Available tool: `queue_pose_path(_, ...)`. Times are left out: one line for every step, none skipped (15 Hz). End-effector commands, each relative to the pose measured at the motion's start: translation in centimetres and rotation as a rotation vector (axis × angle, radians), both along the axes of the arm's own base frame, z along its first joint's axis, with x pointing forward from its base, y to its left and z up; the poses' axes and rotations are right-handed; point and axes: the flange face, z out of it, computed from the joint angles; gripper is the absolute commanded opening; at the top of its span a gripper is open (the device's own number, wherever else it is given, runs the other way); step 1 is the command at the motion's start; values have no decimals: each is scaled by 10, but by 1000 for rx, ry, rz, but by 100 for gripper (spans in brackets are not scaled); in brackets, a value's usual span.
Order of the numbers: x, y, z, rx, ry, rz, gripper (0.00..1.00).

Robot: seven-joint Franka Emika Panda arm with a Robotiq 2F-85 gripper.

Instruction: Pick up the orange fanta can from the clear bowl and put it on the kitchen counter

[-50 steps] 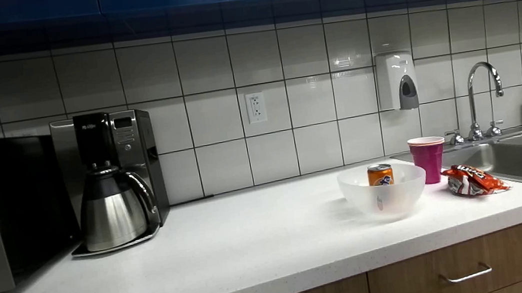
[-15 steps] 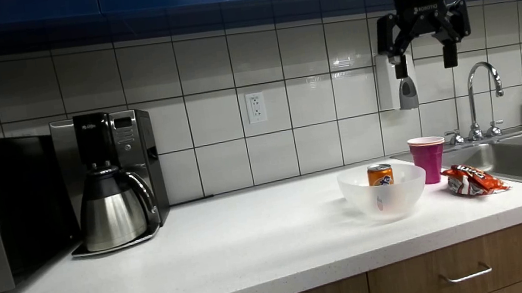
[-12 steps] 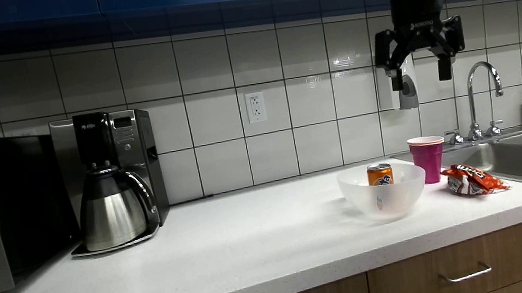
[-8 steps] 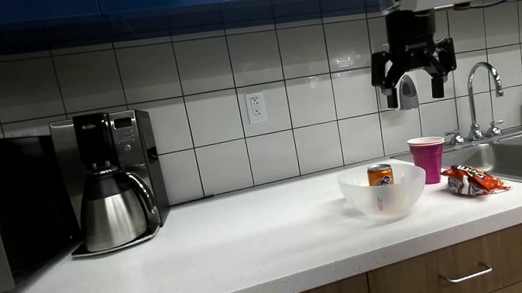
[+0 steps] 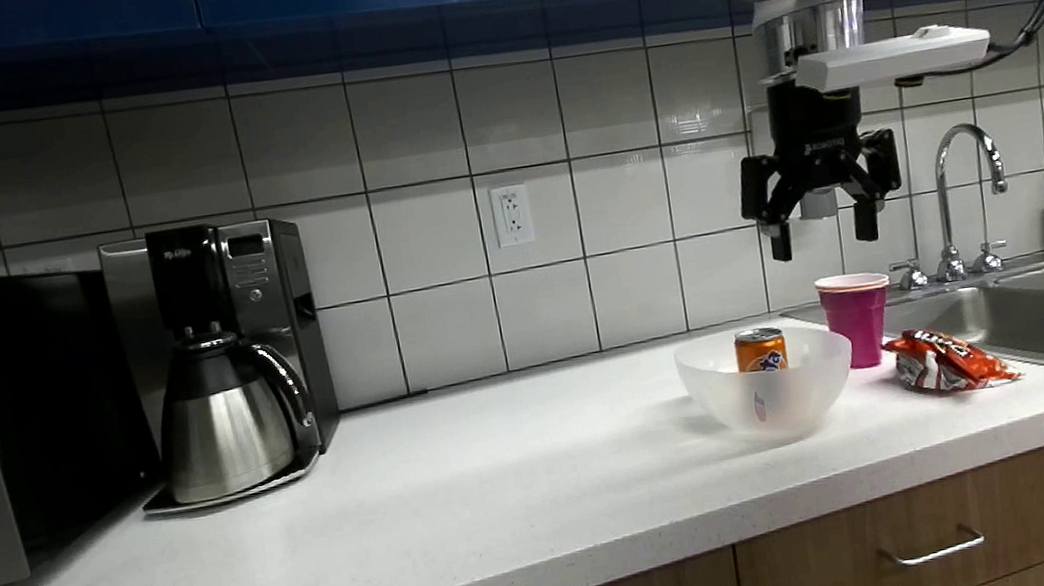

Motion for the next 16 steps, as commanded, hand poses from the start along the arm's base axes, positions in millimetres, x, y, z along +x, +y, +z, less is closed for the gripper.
queue_pose_path(18,-17,-8,-9,-2,16,100)
queue_pose_path(20,-20,-12,-9,3,16,100)
queue_pose_path(23,-23,-16,-9,7,16,100)
queue_pose_path(27,-25,-21,-10,11,15,100)
queue_pose_path(31,-26,-25,-8,14,16,100)
queue_pose_path(35,-26,-30,-5,16,19,100)
queue_pose_path(39,-26,-34,-3,18,21,100)
queue_pose_path(43,-24,-38,-2,19,25,100)
queue_pose_path(47,-23,-41,-1,18,28,100)
queue_pose_path(52,-22,-45,-1,19,31,100)
queue_pose_path(56,-20,-49,-1,22,32,100)
queue_pose_path(60,-17,-54,-1,27,34,100)
queue_pose_path(63,-15,-57,-3,32,37,100)
queue_pose_path(66,-11,-61,-5,37,41,100)
queue_pose_path(69,-8,-64,-8,40,44,100)
queue_pose_path(73,-4,-66,-11,43,50,100)
